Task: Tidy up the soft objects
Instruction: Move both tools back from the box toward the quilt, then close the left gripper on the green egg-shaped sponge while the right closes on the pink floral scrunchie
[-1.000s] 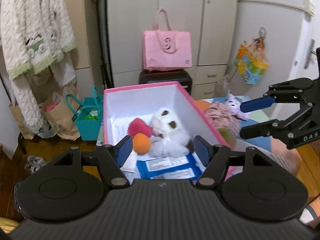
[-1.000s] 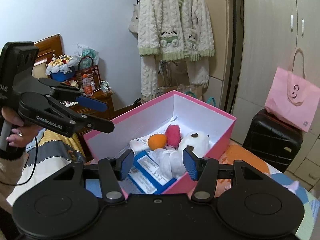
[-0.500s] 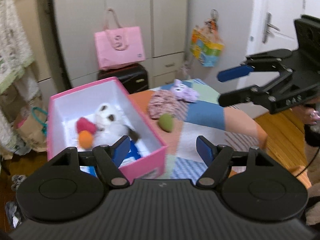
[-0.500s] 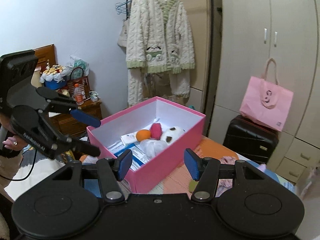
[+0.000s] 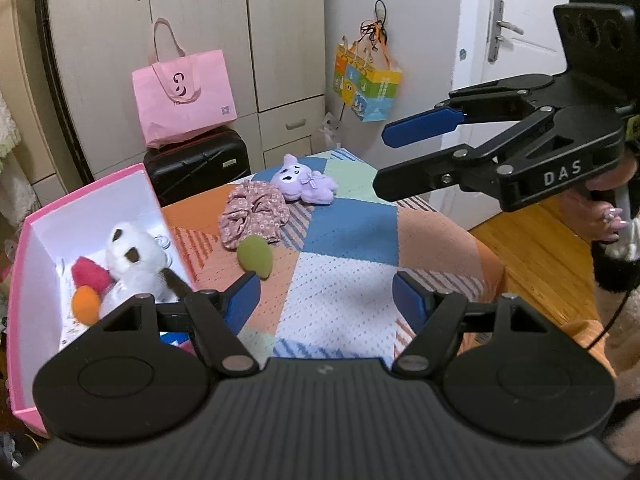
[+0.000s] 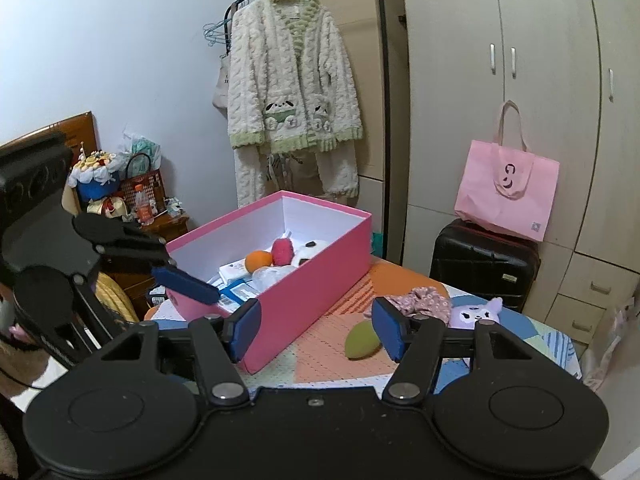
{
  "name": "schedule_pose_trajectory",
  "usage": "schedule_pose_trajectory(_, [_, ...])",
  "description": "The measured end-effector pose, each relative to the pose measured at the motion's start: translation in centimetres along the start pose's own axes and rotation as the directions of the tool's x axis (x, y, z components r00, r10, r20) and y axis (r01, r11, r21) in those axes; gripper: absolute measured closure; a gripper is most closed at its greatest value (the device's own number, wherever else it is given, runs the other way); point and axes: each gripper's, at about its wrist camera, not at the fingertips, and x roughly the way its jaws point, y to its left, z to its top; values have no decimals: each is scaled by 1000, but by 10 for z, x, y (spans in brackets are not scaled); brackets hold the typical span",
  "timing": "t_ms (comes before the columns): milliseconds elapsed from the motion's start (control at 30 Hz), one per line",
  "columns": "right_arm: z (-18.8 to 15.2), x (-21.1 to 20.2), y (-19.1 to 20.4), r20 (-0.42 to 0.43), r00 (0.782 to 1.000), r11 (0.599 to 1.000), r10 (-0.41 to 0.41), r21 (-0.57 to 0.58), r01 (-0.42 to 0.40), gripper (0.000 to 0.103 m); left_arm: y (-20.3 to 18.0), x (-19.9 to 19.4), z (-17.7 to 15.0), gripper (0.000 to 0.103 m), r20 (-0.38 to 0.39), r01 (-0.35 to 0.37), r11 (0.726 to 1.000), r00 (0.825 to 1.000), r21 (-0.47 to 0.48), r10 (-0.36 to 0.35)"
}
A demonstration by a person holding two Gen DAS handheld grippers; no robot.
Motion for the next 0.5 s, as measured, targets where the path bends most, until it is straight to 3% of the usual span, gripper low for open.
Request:
schedule_pose_trajectory(300, [-9, 22, -37, 1, 999, 998, 38, 42, -38, 35, -3, 62, 5, 31, -6, -68, 996, 998, -54, 68])
schedule_pose_trajectory(500, [-10, 47, -59, -2, 999, 998, 33, 55, -33, 35, -6, 98, 4, 32, 34, -213, 976, 976, -47, 215])
